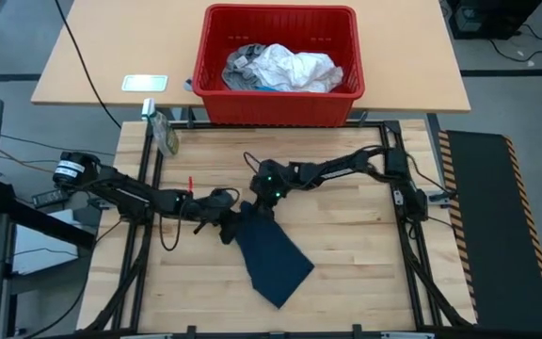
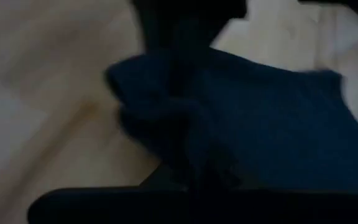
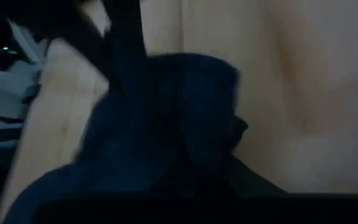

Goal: Fold laundry
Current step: Fold the blue shorts

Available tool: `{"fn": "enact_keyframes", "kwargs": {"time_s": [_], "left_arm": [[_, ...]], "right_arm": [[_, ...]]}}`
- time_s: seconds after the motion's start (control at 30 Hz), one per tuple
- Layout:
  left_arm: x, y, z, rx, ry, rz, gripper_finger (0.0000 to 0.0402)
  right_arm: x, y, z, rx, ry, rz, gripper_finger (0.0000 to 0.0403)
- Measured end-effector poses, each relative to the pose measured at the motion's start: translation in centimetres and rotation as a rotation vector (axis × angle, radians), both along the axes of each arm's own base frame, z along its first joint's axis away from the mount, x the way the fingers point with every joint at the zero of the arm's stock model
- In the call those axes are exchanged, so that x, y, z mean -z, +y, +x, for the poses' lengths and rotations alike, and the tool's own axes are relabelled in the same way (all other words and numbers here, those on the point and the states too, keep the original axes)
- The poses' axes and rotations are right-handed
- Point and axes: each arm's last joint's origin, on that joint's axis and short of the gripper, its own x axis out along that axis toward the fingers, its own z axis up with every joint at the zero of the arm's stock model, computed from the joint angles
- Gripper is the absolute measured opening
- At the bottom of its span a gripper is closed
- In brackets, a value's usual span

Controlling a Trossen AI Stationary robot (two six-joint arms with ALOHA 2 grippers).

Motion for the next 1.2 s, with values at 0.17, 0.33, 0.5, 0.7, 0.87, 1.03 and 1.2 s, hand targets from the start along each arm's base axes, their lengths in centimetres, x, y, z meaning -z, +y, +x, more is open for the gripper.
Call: {"fn": "enact_keyframes", "kwargs": {"time_s": [0.17,0.33,0.5,0.7,0.87,1.03,1.2], "left_arm": [[-4.3,0.4,0.3,0.114,0.174,0.198,0.0013],[-9.8,0.8,0.9,0.198,0.263,0.433,0.0013],[-12.5,0.6,2.6,0.276,0.23,0.54,0.0013],[-11.1,-0.7,4.1,0.363,0.285,0.584,0.0013],[-9.2,-2.3,5.2,0.455,0.321,0.614,0.0013],[-8.7,-3.4,6.0,0.494,0.271,0.631,0.0013],[-8.9,-3.8,6.2,0.526,0.241,0.672,0.0013]], "right_arm": [[-4.0,0.2,-1.0,0.045,-0.043,-0.267,0.0021],[-6.9,1.1,-1.7,0.013,-0.089,-0.505,0.002],[-7.5,2.3,-2.1,0.021,-0.056,-0.59,0.0042],[-8.6,3.4,-3.5,0.054,0.041,-0.671,0.0086],[-10.0,3.7,-4.9,0.061,0.1,-0.695,0.0138],[-11.1,3.6,-6.6,0.123,0.187,-0.671,0.0199],[-12.3,3.7,-7.7,0.239,0.222,-0.584,0.0226]]}}
